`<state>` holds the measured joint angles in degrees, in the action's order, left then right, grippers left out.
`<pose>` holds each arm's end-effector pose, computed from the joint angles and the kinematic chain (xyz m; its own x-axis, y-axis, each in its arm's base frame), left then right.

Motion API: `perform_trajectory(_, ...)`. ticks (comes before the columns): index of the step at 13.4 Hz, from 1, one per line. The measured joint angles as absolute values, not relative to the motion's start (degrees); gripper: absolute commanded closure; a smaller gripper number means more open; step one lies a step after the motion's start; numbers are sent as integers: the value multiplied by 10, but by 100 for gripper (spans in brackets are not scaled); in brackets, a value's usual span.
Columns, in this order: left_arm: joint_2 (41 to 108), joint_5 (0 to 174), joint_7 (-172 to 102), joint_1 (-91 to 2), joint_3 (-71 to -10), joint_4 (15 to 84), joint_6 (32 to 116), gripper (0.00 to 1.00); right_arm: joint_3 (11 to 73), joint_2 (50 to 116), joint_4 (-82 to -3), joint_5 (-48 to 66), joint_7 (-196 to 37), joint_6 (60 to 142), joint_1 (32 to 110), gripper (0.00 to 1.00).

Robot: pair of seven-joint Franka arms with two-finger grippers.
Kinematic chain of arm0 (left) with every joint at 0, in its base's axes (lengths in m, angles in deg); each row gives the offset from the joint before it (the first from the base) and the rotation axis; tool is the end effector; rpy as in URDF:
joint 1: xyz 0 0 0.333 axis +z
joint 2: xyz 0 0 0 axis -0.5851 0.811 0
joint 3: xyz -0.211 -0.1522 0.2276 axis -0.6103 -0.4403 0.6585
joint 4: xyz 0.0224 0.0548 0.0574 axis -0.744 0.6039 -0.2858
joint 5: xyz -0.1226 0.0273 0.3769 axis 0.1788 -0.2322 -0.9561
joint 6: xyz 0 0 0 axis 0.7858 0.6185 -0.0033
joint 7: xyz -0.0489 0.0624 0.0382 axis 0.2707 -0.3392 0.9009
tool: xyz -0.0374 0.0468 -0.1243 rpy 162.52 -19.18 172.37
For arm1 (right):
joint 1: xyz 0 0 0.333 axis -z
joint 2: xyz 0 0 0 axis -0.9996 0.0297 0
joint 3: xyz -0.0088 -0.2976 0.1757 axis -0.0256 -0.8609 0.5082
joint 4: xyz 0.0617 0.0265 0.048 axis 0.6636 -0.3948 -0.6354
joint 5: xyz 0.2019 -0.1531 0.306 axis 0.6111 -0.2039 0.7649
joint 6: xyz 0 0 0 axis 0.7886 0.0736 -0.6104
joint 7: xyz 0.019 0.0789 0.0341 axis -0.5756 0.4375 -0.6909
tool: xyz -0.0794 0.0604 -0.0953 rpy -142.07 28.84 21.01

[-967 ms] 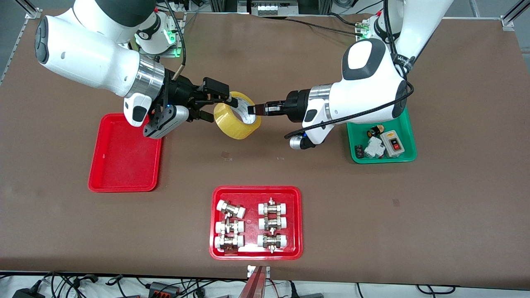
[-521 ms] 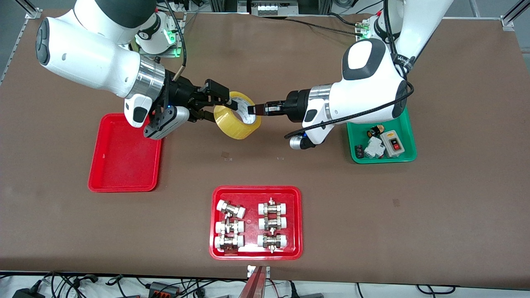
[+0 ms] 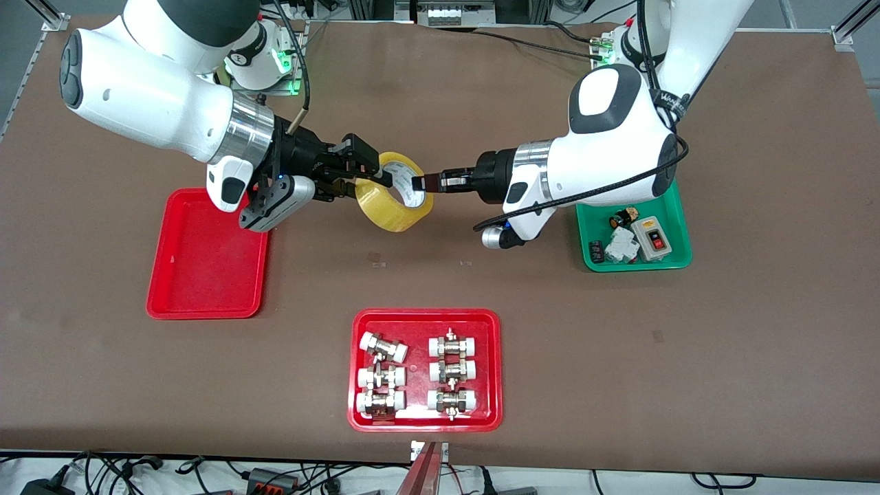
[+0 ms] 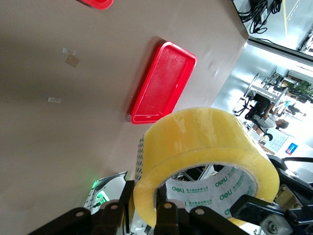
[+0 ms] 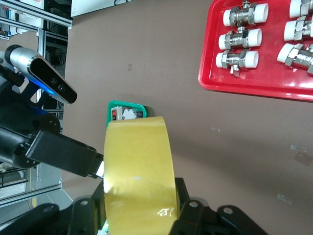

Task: Left arm passes tape to right arm into tray
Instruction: 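Close the right gripper on the tape rim beside the left gripper, then move the tape over the red tray while the left gripper withdraws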

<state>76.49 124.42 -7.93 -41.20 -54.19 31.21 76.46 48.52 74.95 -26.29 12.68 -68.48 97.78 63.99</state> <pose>0.6015 -0.4258 0.5081 0.8788 0.0999 -0.4667 0.4382 -0.5562 0.7061 0.5978 0.3493 0.5776 0.9906 0.1134 0.0762 0.1354 -0.7387 -0.6603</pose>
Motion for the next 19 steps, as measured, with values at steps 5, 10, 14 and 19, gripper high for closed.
perform_trajectory(5,764,1244,-79,-397,-542,304,737,0,484,753,-263,127,-685,978,640,62)
perform_trajectory(10,745,1178,-118,-282,-542,291,514,0,474,764,-264,127,-707,978,645,62)
perform_trajectory(14,698,1045,-254,-205,-542,289,363,0,466,829,-271,126,-725,965,731,62)
perform_trajectory(19,642,840,-385,-199,-546,294,333,0,460,917,-285,125,-784,845,914,61)
